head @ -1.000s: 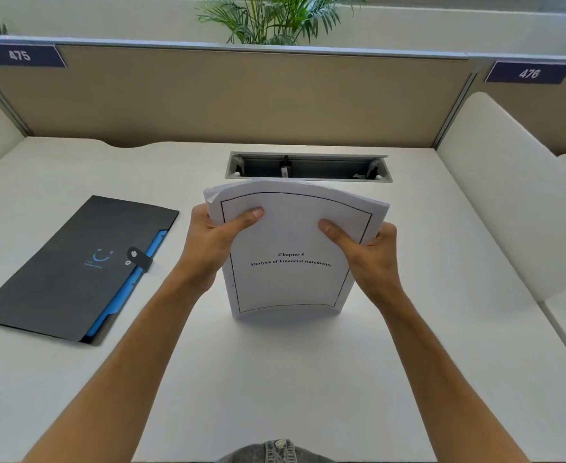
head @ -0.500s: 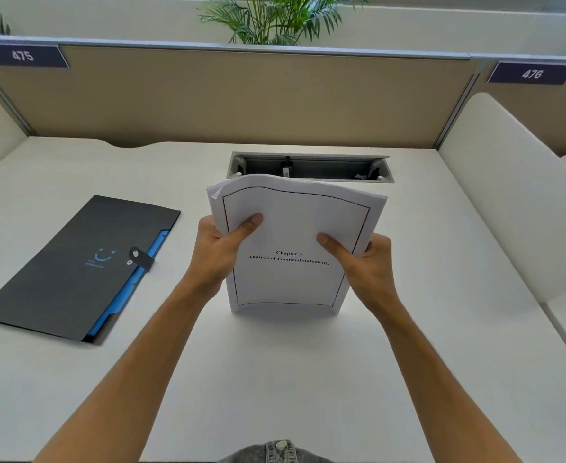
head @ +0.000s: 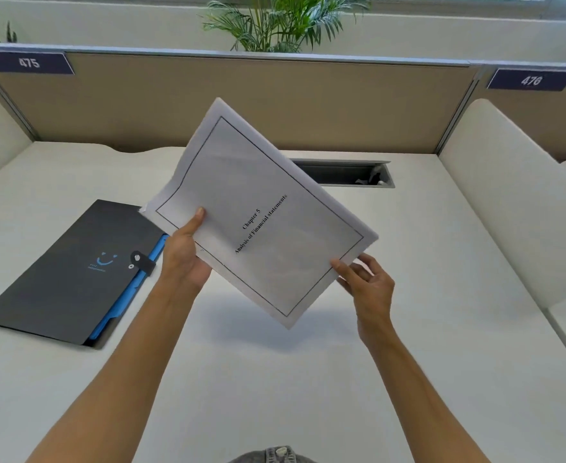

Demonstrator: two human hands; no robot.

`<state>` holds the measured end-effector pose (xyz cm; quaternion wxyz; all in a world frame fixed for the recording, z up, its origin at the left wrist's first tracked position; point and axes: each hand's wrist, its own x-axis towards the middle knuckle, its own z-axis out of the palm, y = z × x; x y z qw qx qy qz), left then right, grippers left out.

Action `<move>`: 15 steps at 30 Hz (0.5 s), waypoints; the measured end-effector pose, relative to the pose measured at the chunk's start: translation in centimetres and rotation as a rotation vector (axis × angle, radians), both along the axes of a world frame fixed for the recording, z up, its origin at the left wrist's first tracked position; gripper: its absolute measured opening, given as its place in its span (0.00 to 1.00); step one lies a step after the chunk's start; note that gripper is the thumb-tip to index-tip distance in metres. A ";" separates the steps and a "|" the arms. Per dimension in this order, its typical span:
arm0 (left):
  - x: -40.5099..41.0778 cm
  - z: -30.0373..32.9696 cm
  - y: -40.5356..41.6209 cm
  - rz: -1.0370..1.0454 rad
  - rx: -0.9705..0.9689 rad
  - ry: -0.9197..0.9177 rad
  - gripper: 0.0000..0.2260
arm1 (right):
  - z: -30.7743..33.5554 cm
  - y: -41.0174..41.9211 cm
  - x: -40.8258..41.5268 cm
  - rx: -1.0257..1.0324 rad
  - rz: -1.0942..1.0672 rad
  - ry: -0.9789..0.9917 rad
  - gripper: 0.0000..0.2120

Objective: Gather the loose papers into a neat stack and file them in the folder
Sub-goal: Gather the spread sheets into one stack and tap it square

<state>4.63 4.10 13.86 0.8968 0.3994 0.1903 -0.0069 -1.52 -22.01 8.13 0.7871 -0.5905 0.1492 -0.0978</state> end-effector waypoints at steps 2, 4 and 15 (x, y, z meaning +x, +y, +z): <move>-0.1 0.0 -0.2 -0.025 -0.072 0.008 0.15 | 0.2 0.9 0.0 0.075 0.098 0.013 0.18; -0.2 0.0 -0.6 -0.047 -0.125 0.011 0.15 | 0.4 1.9 -0.1 0.091 0.168 0.009 0.15; -0.3 0.8 1.6 0.048 0.120 -0.096 0.15 | 1.8 1.5 1.0 0.021 0.042 -0.039 0.04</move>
